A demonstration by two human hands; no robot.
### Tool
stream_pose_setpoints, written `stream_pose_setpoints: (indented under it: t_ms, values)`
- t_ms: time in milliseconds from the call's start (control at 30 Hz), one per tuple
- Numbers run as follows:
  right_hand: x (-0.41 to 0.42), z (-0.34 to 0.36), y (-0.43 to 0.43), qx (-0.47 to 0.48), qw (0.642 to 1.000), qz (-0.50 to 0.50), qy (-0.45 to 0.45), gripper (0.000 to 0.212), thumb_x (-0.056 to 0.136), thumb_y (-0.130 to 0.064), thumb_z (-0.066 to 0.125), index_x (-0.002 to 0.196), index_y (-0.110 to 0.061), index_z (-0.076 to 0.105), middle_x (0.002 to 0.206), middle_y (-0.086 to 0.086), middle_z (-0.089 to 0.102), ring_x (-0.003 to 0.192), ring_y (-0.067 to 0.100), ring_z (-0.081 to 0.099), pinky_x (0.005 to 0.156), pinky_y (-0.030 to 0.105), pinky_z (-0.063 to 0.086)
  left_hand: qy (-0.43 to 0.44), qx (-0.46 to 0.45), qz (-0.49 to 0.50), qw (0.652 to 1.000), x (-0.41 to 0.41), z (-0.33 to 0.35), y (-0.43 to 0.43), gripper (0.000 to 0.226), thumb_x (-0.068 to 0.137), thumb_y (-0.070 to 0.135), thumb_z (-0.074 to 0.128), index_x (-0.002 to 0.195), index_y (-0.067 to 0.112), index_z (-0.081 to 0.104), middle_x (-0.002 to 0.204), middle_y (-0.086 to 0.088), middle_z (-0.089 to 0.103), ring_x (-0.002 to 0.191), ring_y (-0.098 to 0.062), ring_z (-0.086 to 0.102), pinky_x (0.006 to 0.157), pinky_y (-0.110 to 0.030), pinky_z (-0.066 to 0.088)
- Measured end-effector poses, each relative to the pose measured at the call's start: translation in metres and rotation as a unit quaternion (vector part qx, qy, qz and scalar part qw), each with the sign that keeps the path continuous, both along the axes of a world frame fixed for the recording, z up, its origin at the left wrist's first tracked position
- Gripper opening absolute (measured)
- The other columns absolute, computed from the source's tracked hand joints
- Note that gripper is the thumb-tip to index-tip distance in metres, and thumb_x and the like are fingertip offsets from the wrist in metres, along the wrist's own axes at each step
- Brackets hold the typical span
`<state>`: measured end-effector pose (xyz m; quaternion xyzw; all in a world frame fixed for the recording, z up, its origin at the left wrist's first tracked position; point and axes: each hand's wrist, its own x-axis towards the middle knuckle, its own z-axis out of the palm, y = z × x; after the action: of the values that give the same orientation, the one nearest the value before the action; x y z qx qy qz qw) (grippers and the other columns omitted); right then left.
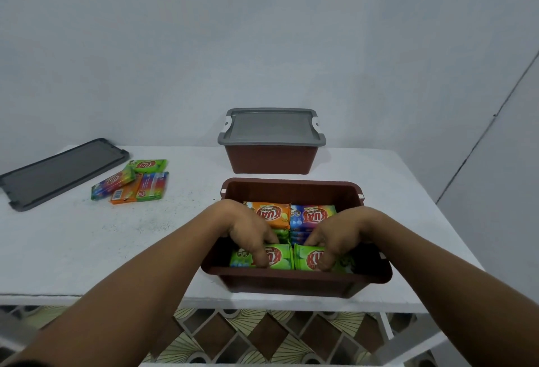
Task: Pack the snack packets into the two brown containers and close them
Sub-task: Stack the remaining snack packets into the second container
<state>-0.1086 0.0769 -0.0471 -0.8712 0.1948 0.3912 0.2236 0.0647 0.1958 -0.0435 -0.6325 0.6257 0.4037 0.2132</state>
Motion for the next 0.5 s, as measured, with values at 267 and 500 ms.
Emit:
stream_pose_setpoints:
  t_ms: [267,500]
  values:
    - [0.003,-0.003,0.002,-0.019,0.999,0.022,0.024,0.048,0.095,-0.040,0.064,0.141,-0.029,0.053,0.136,-0.002,0.058,0.124,0.020,0.054,0.107,0.038,0.046,0.012,0.006,-0.004,1.000,0.000,-0.002,0.001,0.058,0.096,0.041,0.062,0.150,0.029,0.043,0.141,0.000,0.053,0.126,-0.022,0.053,0.106,-0.043,0.047]
    - [0.009,0.014,0.008,-0.023,0.999,0.006,0.032,0.067,0.085,-0.054,0.069,0.145,-0.037,0.046,0.137,-0.004,0.055,0.121,0.020,0.054,0.105,0.038,0.047,0.036,-0.069,0.006,0.997,0.003,0.005,0.009,0.063,0.092,0.052,0.064,0.148,0.028,0.045,0.138,0.001,0.055,0.121,-0.021,0.055,0.102,-0.040,0.049]
